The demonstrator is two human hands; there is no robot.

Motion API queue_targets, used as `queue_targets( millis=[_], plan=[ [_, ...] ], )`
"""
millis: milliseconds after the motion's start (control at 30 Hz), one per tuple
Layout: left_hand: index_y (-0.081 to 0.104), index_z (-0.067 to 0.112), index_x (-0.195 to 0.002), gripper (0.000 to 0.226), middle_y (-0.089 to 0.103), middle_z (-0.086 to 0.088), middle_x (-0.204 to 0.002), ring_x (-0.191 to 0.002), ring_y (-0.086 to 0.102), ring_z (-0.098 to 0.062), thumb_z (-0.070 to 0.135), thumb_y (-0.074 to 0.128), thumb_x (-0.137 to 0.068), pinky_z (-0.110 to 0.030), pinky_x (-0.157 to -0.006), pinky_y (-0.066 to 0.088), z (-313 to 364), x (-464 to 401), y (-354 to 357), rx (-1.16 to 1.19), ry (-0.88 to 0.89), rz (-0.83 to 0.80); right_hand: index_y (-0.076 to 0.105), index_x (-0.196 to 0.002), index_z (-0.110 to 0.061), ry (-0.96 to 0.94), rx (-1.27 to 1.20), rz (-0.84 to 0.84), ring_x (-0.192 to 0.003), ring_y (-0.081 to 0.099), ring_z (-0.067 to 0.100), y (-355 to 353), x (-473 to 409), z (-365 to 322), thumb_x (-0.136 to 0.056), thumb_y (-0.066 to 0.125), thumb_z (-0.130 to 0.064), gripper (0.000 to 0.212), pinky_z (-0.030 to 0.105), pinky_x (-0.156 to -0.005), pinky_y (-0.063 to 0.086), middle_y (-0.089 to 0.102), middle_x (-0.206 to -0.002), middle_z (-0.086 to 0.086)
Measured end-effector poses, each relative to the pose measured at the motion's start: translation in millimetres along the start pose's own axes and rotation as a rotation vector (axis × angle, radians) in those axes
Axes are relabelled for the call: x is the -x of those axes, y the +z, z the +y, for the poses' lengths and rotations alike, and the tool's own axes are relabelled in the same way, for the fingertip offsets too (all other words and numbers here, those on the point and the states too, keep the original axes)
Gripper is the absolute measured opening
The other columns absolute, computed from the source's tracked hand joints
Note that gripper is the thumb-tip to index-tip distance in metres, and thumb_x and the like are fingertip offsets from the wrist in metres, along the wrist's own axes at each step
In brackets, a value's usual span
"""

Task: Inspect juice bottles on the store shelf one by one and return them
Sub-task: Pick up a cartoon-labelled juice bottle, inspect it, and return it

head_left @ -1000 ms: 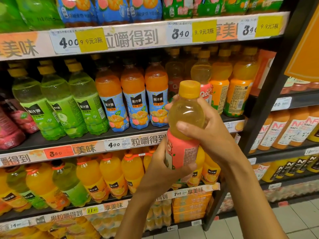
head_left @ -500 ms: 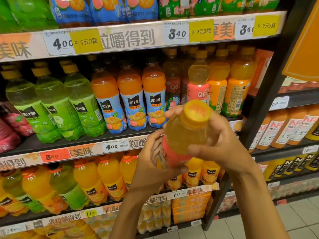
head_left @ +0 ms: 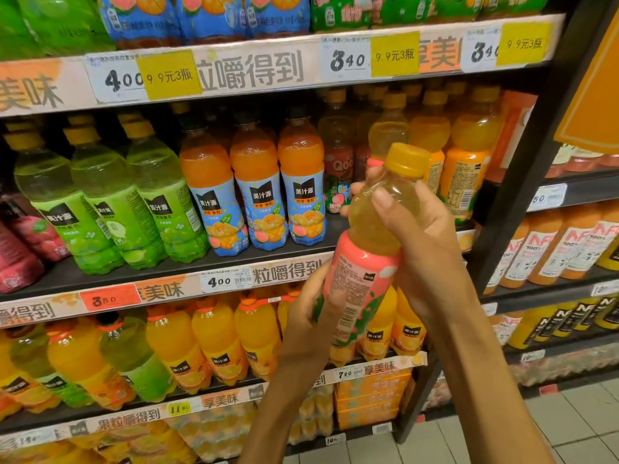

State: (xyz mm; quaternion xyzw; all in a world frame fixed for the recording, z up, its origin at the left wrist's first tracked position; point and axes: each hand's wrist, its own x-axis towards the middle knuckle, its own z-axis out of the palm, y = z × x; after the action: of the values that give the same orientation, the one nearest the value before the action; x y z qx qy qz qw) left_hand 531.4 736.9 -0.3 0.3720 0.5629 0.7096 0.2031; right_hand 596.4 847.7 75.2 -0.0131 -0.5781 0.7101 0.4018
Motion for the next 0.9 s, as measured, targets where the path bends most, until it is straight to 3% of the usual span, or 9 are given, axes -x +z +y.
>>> queue_targets(
  millis=[67,167,233,333,467,600,667,800,900],
  plan=[
    [0.054,0.029,-0.122,0.064,0.069,0.005,-0.115,-0.107,0.064,-0.011,0.073,0.051,-0.075,-0.024,-0.083,0.054,0,2,4,0.008,-0.009,0.031,0.065,-0.113,-0.024,0.034,-0.017,-0.025,-0.101,0.068,0.017,-2,-1,-3,-0.078,0.063,-0.043,0.040,0.025,-0.077,0.053,0.072,-0.107,0.001],
    [0.063,0.020,-0.108,0.057,0.075,0.004,-0.090,-0.082,0.071,-0.010,0.067,0.046,-0.082,-0.020,-0.065,0.054,2,4,4,0.139,-0.133,0.012,0.066,-0.116,-0.020,0.049,-0.063,-0.054,-0.108,0.066,0.021,-7,-5,-6,-0.086,0.058,-0.042,0.038,0.031,-0.085,0.053,0.072,-0.111,0.004],
    [0.063,0.023,-0.115,0.061,0.074,-0.001,-0.101,-0.093,0.071,-0.018,0.069,0.051,-0.077,-0.026,-0.070,0.057,3,5,6,0.245,-0.259,-0.011,0.064,-0.118,-0.017,0.090,-0.116,-0.075,-0.109,0.066,0.025,-6,-6,-4,-0.087,0.059,-0.045,0.042,0.036,-0.089,0.054,0.070,-0.113,0.007],
    [0.059,0.021,-0.124,0.071,0.071,-0.006,-0.110,-0.102,0.067,-0.024,0.062,0.048,-0.067,-0.032,-0.075,0.059,2,5,12,0.310,-0.376,-0.002,0.060,-0.119,-0.014,0.188,-0.280,-0.136,-0.084,0.071,0.027,2,-7,0,-0.089,0.050,-0.044,0.043,0.035,-0.071,0.058,0.070,-0.103,0.013],
    [0.070,0.026,-0.092,0.053,0.076,0.003,-0.089,-0.086,0.071,-0.010,0.061,0.036,-0.072,-0.020,-0.066,0.056,4,-2,7,0.085,-0.251,0.077,0.062,-0.109,-0.017,0.162,-0.146,0.009,-0.072,0.070,0.022,2,-7,2,-0.086,0.057,-0.041,0.034,0.030,-0.061,0.055,0.070,-0.092,0.010],
    [0.062,0.026,-0.096,0.037,0.074,0.008,-0.083,-0.081,0.069,-0.002,0.056,0.059,-0.076,-0.014,-0.064,0.051,9,-4,15,-0.034,-0.112,0.059,0.061,-0.113,-0.018,0.117,-0.027,0.118,-0.086,0.069,0.019,5,-8,2,-0.081,0.062,-0.048,0.044,0.030,-0.070,0.055,0.070,-0.097,0.005],
    [0.059,0.028,-0.099,0.043,0.071,0.009,-0.087,-0.084,0.068,-0.002,0.056,0.053,-0.066,-0.015,-0.068,0.052,9,-3,20,-0.041,-0.081,0.044,0.061,-0.114,-0.019,0.144,-0.014,0.088,-0.089,0.070,0.017,6,-8,1,-0.080,0.062,-0.052,0.048,0.028,-0.072,0.056,0.072,-0.098,0.003],
    [0.064,0.020,-0.101,0.042,0.074,-0.005,-0.096,-0.094,0.070,-0.023,0.049,0.056,-0.071,-0.030,-0.077,0.058,16,-1,12,0.092,-0.171,0.032,0.062,-0.113,-0.020,0.166,-0.097,0.006,-0.095,0.070,0.016,0,-13,-1,-0.085,0.057,-0.046,0.039,0.027,-0.075,0.056,0.073,-0.102,0.001],
    [0.068,0.021,-0.107,0.047,0.074,-0.009,-0.101,-0.091,0.071,-0.024,0.053,0.050,-0.078,-0.033,-0.078,0.058,18,5,9,0.240,-0.321,-0.045,0.058,-0.117,-0.014,0.235,-0.217,-0.087,-0.083,0.073,0.022,3,-15,1,-0.079,0.060,-0.048,0.050,0.032,-0.069,0.058,0.071,-0.097,0.011]
  ],
)
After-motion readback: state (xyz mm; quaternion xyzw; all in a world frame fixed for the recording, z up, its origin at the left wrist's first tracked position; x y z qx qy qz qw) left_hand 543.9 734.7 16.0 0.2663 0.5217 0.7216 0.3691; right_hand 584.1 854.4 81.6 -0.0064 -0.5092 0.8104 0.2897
